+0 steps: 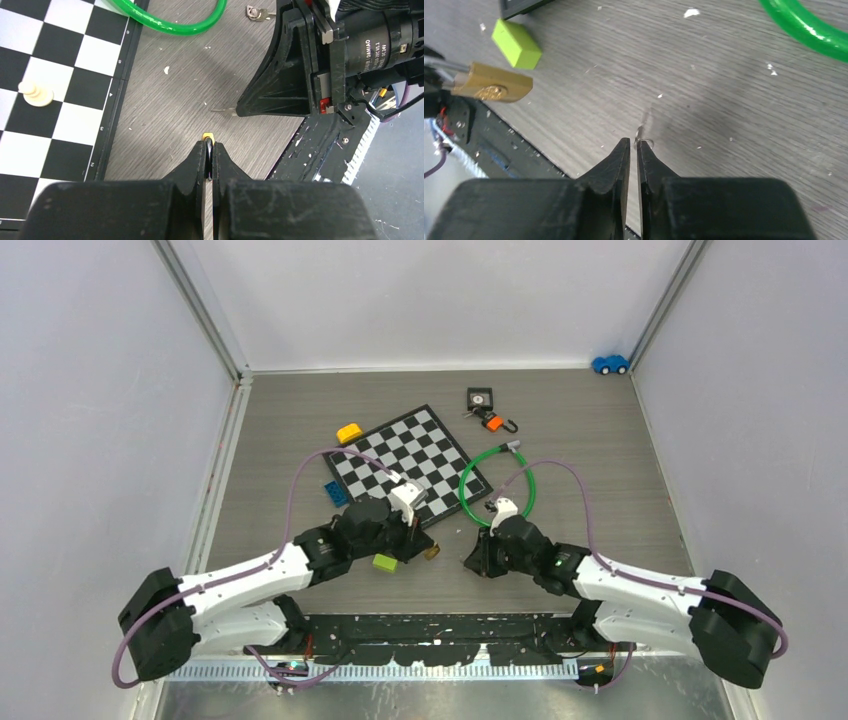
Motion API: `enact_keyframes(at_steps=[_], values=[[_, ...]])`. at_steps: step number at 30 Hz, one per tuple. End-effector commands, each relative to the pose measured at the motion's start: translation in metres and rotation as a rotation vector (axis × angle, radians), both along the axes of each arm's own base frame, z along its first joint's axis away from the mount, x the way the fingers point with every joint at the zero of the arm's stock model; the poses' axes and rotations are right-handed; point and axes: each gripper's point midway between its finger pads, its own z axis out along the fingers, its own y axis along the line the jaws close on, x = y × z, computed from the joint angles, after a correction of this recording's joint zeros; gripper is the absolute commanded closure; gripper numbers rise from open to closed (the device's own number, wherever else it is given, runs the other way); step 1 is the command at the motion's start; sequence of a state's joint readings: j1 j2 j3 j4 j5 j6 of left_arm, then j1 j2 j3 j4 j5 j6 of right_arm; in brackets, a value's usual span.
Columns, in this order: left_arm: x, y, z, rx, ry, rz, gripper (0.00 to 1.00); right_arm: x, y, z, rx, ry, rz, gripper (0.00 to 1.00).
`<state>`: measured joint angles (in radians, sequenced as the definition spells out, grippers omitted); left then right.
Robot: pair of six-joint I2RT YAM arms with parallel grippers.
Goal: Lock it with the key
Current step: Place the key at the center of the board.
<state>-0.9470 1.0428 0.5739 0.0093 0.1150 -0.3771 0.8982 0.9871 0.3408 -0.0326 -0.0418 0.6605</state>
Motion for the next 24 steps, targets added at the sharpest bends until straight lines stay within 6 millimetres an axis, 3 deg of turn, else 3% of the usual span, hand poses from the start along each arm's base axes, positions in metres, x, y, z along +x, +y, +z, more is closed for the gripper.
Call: enact_keyframes(at_steps=[1, 5, 10, 16, 21, 24], values=[[0.013, -0.020, 0.019, -0.114, -0.029, 0.025, 1.00, 0.022, -0.002, -0.007, -0.008, -0.017, -0.132, 0.81], [0.014, -0.024, 0.005, -0.090, 0.001, 0.021, 1.00, 0.024, -0.002, -0.018, -0.058, 0.005, -0.133, 0.75], [0.016, -0.029, 0.002, -0.093, 0.011, 0.022, 1.00, 0.030, -0.006, -0.009, -0.081, -0.026, -0.153, 0.60], [0.016, -0.033, -0.011, -0.074, 0.041, 0.014, 1.00, 0.044, -0.033, 0.029, -0.114, -0.139, -0.257, 0.55], [0.014, -0.039, -0.039, -0.015, 0.108, -0.003, 0.98, 0.052, -0.053, 0.065, -0.095, -0.246, -0.332, 0.55], [0.014, -0.041, -0.054, 0.016, 0.141, -0.003, 0.97, 0.053, -0.059, 0.075, -0.076, -0.275, -0.354, 0.55]])
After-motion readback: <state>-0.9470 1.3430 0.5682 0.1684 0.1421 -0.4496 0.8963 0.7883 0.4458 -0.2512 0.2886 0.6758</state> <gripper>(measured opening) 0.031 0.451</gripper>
